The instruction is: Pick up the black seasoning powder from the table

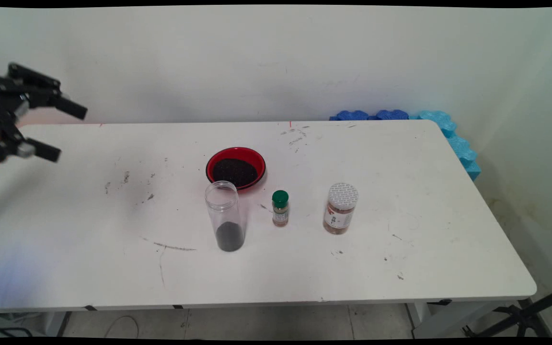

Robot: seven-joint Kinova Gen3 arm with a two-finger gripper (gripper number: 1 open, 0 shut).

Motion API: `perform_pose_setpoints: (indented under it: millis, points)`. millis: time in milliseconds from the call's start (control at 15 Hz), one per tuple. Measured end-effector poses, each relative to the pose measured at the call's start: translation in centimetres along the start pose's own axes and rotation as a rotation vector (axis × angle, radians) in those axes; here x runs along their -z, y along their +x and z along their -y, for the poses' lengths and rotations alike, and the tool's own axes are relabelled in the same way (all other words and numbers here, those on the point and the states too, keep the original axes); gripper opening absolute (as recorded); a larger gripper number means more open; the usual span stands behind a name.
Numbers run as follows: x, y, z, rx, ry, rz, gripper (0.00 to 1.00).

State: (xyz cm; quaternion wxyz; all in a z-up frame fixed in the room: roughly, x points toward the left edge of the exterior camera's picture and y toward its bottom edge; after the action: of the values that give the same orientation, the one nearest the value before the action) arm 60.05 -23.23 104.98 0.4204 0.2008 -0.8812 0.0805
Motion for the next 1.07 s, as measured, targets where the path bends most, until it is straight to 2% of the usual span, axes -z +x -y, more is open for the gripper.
perform_pose_setpoints:
  millis: [267,600,800,1067]
  points:
    - [-2.4,-3.5,-1.3,0.048,0.079,0.024,1.00]
    - [-5.4,-6.7,-2.1,0.080,0.134,0.041,1.00]
    - [-7.6,-8.2,-2.3,0.096,0.154,0.039,1.00]
    - [-10.8,-9.2,-2.3,0.104,0.159,0.028,1.00]
